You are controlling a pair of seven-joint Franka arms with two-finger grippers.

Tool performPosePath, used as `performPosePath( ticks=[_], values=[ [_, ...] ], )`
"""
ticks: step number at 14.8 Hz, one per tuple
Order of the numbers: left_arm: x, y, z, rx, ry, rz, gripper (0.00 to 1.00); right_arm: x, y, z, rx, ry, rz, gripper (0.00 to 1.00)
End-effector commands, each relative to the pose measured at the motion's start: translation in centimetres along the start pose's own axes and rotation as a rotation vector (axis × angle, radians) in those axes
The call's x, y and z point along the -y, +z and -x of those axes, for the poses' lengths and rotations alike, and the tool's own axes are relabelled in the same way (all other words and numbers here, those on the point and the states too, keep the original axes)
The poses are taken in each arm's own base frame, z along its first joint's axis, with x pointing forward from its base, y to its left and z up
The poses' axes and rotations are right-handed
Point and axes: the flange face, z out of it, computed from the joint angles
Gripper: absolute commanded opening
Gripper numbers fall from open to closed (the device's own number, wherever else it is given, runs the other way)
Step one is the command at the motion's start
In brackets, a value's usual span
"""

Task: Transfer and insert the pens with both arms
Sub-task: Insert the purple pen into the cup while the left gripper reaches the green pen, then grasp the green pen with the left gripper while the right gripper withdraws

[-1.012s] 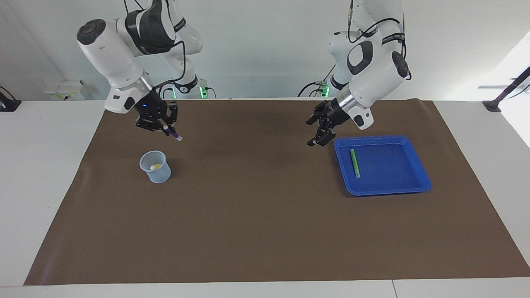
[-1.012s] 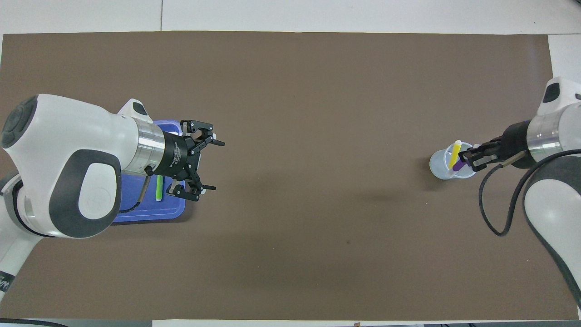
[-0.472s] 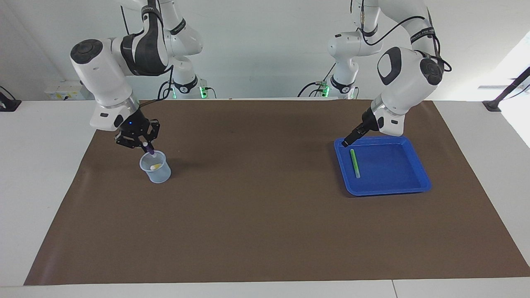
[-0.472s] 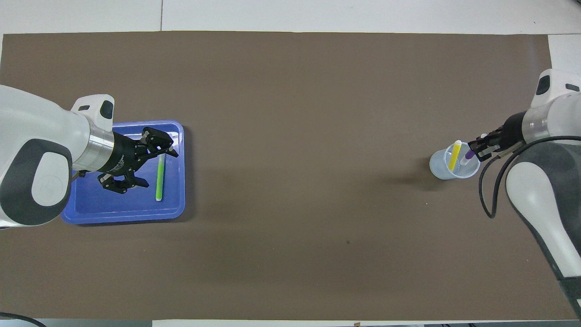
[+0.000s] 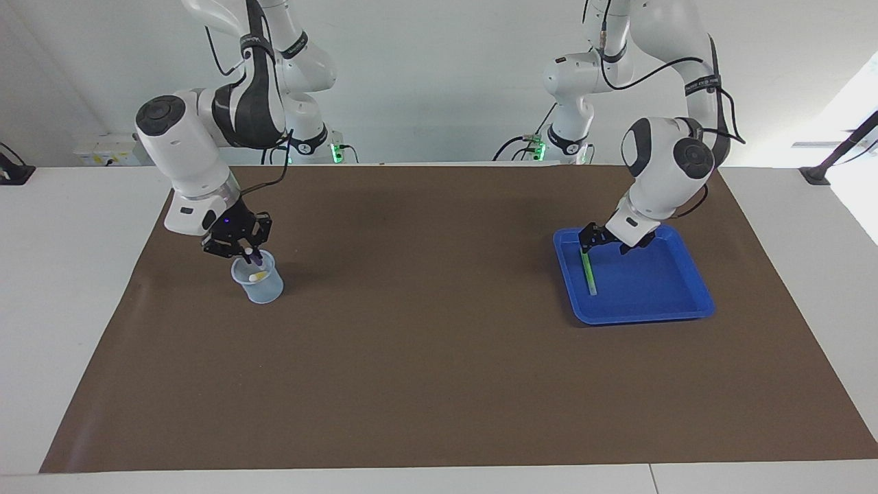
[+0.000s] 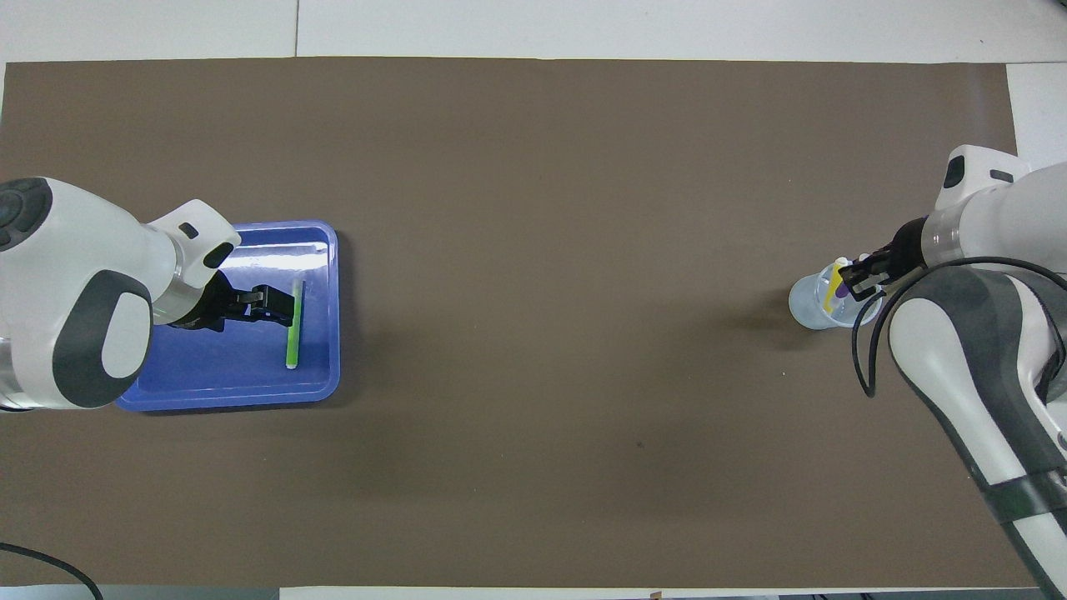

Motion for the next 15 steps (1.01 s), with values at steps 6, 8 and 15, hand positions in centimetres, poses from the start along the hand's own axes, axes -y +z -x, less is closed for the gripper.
performPosePath(
  ticks=[6,8,15],
  values=[
    [-0.2,3.8,-0.4,0.007,0.073,-0.022,0.82,1.3,-10.5,-1.1,-0.031,0.058,-0.173,1.00],
    [-0.2,4.3,-0.9,-0.006,0.070,-0.018,0.81,2.7,-12.5,-0.7,-0.080,0.152,-0.334,1.00],
    [-0.2,4.5,-1.4,-0.038,0.065,-0.018,0.65,5.3,-15.9,-0.5,-0.142,0.412,-0.602,1.00]
  ],
)
